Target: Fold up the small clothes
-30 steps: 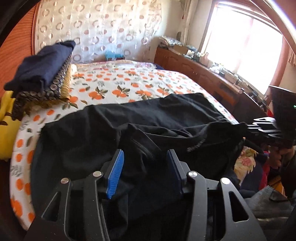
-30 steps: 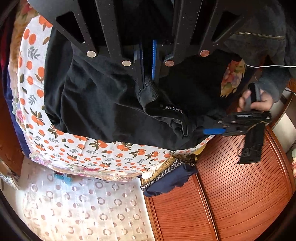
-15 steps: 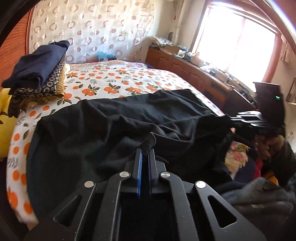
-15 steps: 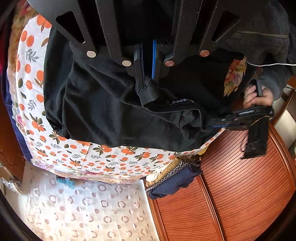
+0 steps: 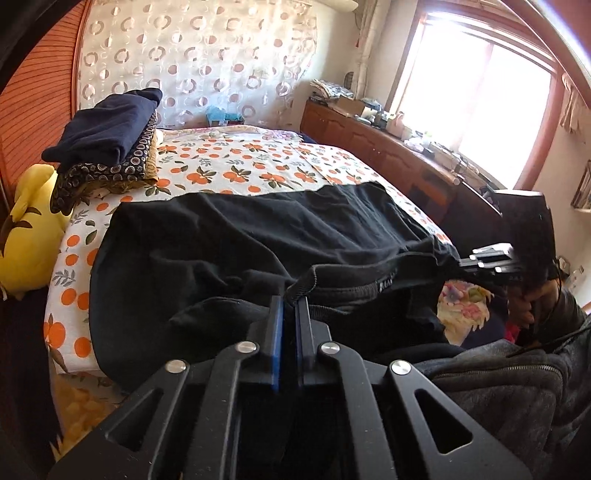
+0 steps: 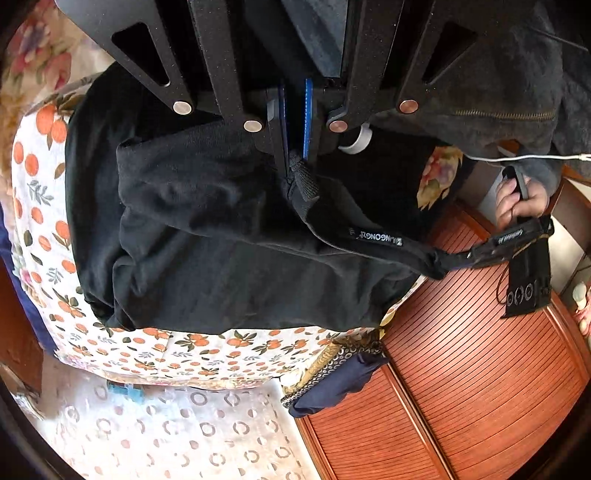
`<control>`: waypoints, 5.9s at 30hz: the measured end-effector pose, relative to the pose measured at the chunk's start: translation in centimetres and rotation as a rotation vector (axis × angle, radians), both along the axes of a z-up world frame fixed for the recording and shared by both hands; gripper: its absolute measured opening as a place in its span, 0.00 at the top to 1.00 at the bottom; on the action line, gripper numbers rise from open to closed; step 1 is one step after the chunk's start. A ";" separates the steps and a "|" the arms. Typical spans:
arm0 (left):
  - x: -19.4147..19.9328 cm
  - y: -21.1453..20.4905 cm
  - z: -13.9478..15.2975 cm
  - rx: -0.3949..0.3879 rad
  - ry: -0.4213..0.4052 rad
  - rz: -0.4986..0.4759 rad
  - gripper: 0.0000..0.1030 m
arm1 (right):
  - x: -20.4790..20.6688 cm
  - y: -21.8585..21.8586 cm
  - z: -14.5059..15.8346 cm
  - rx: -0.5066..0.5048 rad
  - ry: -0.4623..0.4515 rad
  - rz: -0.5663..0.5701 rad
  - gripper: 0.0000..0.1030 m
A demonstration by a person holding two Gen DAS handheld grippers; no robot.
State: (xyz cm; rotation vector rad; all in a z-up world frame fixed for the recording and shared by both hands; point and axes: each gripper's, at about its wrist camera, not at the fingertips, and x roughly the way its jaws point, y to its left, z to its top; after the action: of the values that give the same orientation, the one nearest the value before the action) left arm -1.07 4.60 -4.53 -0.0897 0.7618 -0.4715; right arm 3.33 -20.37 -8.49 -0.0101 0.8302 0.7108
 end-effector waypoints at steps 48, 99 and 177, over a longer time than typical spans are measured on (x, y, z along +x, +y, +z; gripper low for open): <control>10.9 5.3 -2.2 0.146 0.021 0.238 0.22 | 10.4 -3.7 2.8 -0.149 -0.242 -0.285 0.30; 10.7 4.6 4.4 0.012 -0.139 0.178 0.93 | 9.2 -5.7 5.9 -0.070 -0.318 -0.319 0.91; 18.1 -4.0 -3.3 0.106 0.017 0.111 0.28 | 12.9 -10.1 1.7 -0.159 -0.178 -0.411 0.52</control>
State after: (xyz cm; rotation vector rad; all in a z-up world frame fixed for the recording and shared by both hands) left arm 17.03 0.63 -7.87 -0.0374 0.7930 -0.3250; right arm 16.21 -30.45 -6.77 -0.0439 0.6876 0.2512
